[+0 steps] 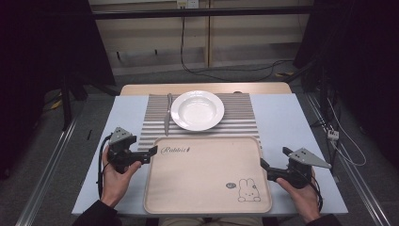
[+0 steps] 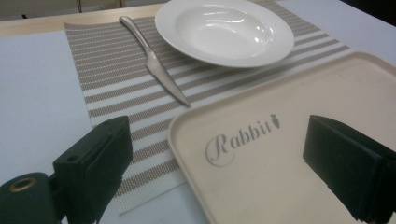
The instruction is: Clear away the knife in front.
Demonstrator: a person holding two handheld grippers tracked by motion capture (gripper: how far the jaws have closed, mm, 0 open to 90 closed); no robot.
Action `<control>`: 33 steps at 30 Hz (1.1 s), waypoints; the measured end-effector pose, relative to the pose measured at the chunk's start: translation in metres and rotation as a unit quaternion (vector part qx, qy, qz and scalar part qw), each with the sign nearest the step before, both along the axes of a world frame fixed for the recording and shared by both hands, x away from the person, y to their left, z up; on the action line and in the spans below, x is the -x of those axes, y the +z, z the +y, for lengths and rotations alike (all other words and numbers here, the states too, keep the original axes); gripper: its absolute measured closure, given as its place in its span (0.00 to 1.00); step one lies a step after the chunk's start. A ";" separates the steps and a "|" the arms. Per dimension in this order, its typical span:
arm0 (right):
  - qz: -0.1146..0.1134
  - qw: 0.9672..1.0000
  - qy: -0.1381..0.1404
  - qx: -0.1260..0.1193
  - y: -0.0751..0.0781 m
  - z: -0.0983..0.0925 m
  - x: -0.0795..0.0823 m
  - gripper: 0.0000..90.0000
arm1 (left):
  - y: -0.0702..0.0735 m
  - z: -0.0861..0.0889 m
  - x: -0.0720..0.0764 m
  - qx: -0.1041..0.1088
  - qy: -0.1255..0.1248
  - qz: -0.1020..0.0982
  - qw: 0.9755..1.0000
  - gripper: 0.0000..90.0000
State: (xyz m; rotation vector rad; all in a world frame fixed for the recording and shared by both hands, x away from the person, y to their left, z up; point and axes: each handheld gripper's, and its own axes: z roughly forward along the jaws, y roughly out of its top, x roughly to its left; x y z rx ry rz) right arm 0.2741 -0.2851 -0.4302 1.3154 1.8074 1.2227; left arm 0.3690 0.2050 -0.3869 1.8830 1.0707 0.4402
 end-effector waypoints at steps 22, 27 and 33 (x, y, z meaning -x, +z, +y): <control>0.001 1.000 0.002 0.003 -0.001 0.000 0.000 0.07 | 0.017 -0.018 -0.052 -0.013 0.022 -0.026 0.999 0.06; 0.001 1.000 0.002 0.003 -0.001 0.000 0.000 0.07 | 0.021 -0.023 -0.067 -0.024 0.025 -0.022 0.999 0.06; -0.001 1.000 0.001 0.003 0.000 0.000 0.000 0.07 | 0.027 -0.025 -0.081 -0.021 0.029 -0.029 0.999 0.05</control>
